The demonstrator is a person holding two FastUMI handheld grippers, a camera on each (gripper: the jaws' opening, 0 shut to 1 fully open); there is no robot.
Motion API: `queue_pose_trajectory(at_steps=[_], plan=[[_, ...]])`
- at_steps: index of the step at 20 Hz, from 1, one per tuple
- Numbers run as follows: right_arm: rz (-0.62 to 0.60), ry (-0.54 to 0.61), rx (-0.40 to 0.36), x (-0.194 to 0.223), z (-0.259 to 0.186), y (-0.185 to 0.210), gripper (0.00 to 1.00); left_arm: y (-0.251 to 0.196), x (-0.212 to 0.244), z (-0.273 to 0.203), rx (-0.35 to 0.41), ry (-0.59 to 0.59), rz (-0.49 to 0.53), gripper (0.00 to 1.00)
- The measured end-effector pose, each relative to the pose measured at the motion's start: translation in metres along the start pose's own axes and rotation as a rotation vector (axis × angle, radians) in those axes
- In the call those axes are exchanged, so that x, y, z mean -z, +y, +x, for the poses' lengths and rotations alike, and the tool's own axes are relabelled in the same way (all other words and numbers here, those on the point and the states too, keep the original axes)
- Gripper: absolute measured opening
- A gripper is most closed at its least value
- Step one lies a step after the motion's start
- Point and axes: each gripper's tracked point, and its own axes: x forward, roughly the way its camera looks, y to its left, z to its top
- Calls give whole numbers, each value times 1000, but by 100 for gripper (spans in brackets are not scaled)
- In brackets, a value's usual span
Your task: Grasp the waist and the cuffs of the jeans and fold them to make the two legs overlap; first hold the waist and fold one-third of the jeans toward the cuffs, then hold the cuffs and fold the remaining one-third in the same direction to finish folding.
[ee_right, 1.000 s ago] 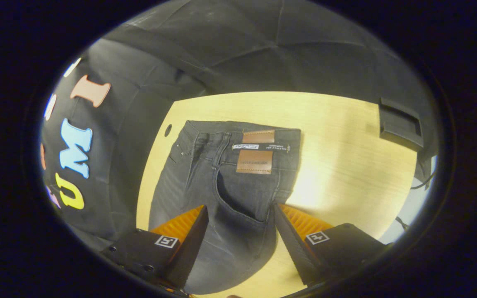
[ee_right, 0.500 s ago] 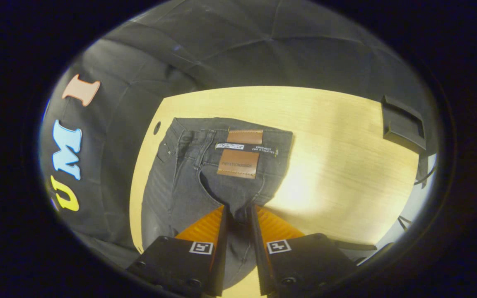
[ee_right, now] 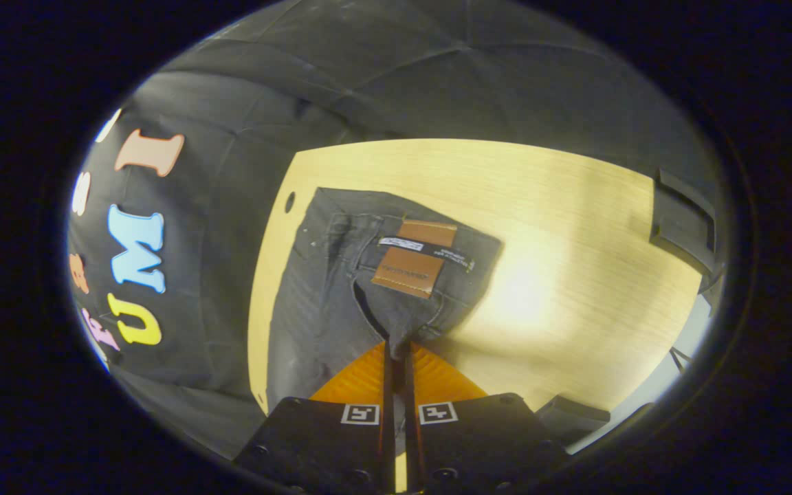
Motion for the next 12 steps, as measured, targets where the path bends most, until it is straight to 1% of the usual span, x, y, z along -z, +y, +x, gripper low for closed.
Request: queue_pose_trajectory(at_steps=[2, 5, 9, 12], plan=[[-25, 38, -43, -5, -9, 19, 6, -10, 3, -5, 14, 21, -54, 11], [-31, 106, -126, -13, -6, 66, 6, -39, 4, -16, 38, 41, -128, 10], [-29, 190, -238, -40, -8, 131, 5, -80, -3, -26, 43, 56, -219, 11], [-15, 197, -283, -70, -1, 178, 5, -127, -11, -16, 48, 62, -290, 10]])
